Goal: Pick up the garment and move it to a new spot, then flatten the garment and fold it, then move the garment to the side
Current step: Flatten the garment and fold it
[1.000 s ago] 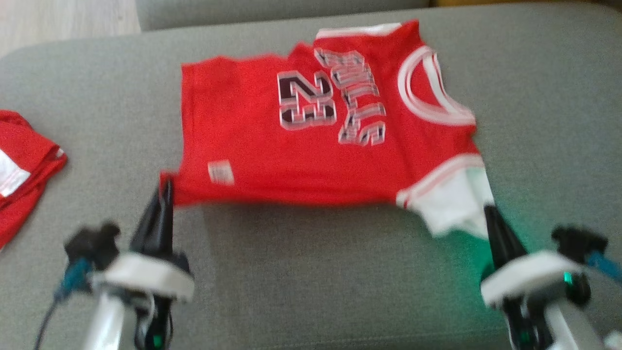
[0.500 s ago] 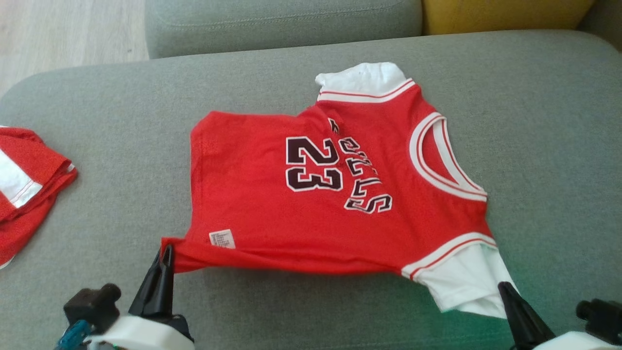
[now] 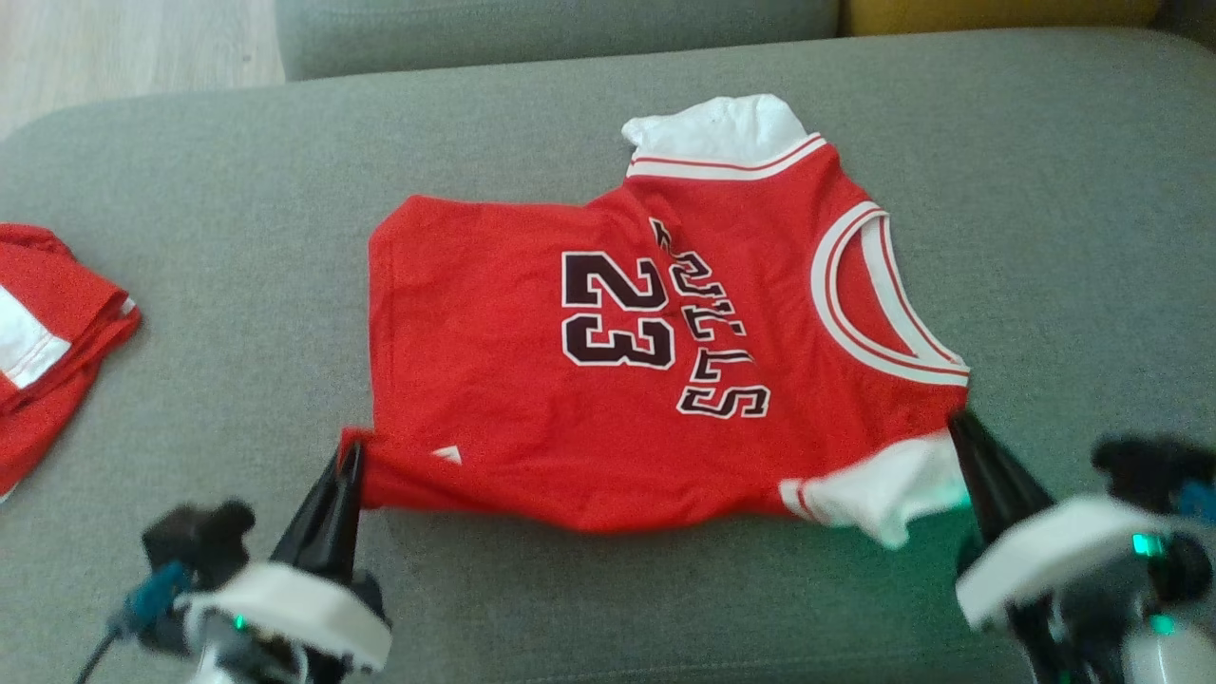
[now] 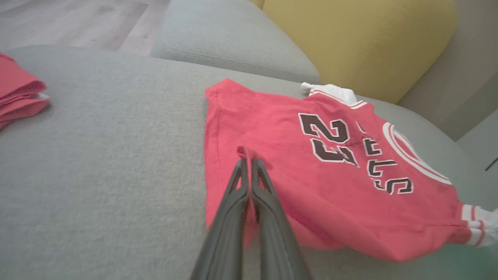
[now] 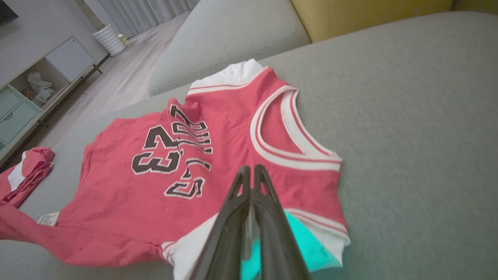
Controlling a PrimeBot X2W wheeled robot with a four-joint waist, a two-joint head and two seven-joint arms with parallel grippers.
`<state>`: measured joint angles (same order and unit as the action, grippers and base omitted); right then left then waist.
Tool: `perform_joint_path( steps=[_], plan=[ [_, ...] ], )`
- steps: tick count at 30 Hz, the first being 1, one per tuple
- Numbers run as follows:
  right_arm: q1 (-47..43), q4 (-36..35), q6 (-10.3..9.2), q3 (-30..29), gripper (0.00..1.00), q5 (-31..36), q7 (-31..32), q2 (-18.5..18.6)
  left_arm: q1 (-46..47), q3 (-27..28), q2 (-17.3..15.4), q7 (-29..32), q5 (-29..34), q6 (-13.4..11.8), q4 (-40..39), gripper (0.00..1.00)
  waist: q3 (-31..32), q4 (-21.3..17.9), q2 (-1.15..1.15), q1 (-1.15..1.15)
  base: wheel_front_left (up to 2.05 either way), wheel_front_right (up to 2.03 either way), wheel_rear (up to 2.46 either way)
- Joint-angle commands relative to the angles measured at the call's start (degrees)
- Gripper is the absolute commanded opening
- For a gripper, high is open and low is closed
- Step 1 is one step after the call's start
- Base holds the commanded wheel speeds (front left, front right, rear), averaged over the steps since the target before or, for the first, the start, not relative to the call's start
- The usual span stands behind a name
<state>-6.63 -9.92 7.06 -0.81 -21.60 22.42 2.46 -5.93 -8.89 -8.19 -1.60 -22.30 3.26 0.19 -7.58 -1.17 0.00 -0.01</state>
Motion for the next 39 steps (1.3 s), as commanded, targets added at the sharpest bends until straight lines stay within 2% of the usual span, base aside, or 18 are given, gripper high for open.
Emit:
perform_joint_path(
  steps=[1,10,18,19,20,21,22,26,30,35,39],
  plan=[
    [4.0,-0.9,0.43,1.5,0.00,0.3,0.3,1.3,4.0,1.5,-0.5,0.4,-0.6,0.4,-1.6,0.00,-0.8,0.2,0.00,0.01,0.00,0.00,0.00],
    [19.1,10.8,0.43,3.7,0.00,-0.8,-2.5,6.9,12.8,0.9,-0.2,1.5,-2.3,1.4,2.6,0.00,-5.0,0.9,0.00,0.01,0.00,0.00,0.00],
    [30.5,24.5,0.43,8.6,0.00,-3.3,-9.2,10.6,19.2,0.1,0.0,0.4,-3.3,2.4,11.4,0.00,-8.6,1.4,0.00,0.01,0.00,0.00,0.00],
    [31.5,26.1,0.43,9.2,0.00,-3.5,-10.1,10.9,19.7,-0.1,0.0,0.2,-3.5,2.5,12.4,0.09,-8.8,1.5,0.00,0.01,0.00,0.00,0.00],
    [32.3,27.5,0.43,9.8,0.04,-3.7,-10.9,11.1,20.2,-0.2,0.1,-0.1,-3.6,2.6,13.4,0.42,-8.9,1.5,0.00,0.01,0.00,0.00,0.00],
    [33.0,28.7,0.43,10.3,0.56,-4.0,-11.8,11.2,20.6,-0.2,0.2,-0.9,-3.6,2.7,14.2,1.00,-9.0,1.6,0.00,0.01,0.00,0.00,0.00],
    [33.4,29.9,0.43,10.8,1.00,-4.1,-12.6,11.4,20.9,-0.3,0.3,-1.5,-3.5,2.7,14.9,1.00,-9.1,1.6,0.00,0.01,0.00,0.00,0.00],
    [33.4,32.2,0.43,12.1,1.00,-4.2,-16.4,11.3,21.1,0.1,0.5,-5.9,-2.6,2.0,16.4,1.00,-8.8,1.6,0.00,0.01,0.00,0.00,0.00],
    [31.4,30.9,0.43,12.0,1.00,-3.3,-22.2,10.7,19.9,1.0,0.5,-10.9,0.1,-0.9,15.5,1.00,-8.1,1.1,0.00,0.01,0.00,0.00,0.00],
    [27.0,25.3,0.43,9.8,1.00,1.4,-28.8,9.4,17.4,2.4,0.5,-13.1,4.0,-4.4,11.6,1.00,-6.8,0.6,0.00,0.01,0.00,0.00,0.00],
    [21.5,19.4,0.43,7.4,1.00,5.5,-30.3,7.6,14.3,3.0,0.1,-13.4,7.5,-6.0,7.2,1.00,-5.2,0.4,0.00,0.01,0.00,0.00,0.00]
  ],
)
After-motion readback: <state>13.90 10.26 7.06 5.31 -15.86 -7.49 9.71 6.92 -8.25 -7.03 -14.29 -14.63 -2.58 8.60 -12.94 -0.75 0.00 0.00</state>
